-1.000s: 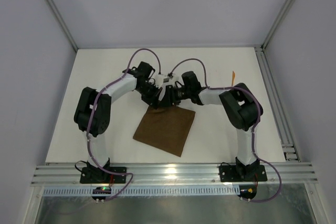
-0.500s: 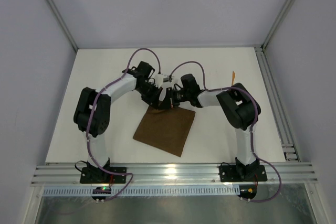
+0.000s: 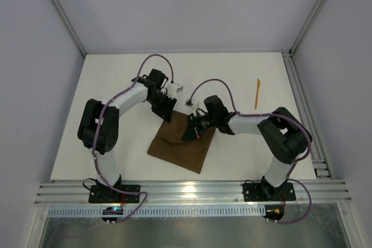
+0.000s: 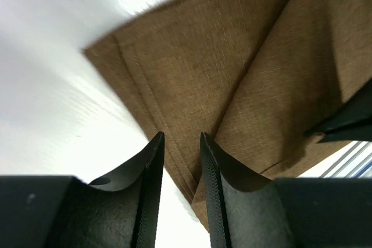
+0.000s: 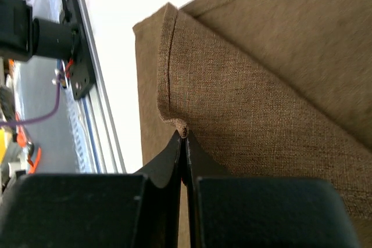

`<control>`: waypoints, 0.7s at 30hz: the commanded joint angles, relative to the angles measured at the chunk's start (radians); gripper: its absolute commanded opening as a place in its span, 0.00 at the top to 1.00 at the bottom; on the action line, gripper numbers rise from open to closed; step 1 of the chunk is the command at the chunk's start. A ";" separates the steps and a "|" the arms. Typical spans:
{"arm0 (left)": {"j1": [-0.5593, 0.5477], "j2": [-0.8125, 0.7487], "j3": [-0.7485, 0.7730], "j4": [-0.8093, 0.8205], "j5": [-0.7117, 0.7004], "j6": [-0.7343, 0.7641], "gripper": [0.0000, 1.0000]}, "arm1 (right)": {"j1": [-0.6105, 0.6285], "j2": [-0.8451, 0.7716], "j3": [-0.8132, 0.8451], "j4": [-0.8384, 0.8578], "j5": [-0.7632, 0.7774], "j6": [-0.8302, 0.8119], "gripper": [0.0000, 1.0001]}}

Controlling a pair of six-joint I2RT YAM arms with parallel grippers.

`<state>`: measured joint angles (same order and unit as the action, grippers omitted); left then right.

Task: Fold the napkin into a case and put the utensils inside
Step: Fold the top corner of the square-folded napkin at the center of the board.

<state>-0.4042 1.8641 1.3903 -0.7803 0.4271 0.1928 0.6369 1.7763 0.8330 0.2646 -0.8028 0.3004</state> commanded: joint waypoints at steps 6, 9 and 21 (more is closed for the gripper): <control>-0.082 0.027 -0.106 -0.033 -0.051 0.060 0.72 | 0.050 -0.155 -0.124 -0.088 0.080 -0.113 0.97; -0.084 0.026 -0.131 -0.027 -0.067 0.063 0.73 | 0.072 -0.175 -0.164 -0.087 0.099 -0.109 0.97; -0.084 0.041 -0.148 0.013 -0.131 0.063 0.75 | 0.130 -0.265 -0.238 -0.151 0.175 -0.116 0.97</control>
<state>-0.4915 1.9011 1.2549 -0.7998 0.3626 0.2394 0.7551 1.5650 0.6044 0.1238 -0.6640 0.2031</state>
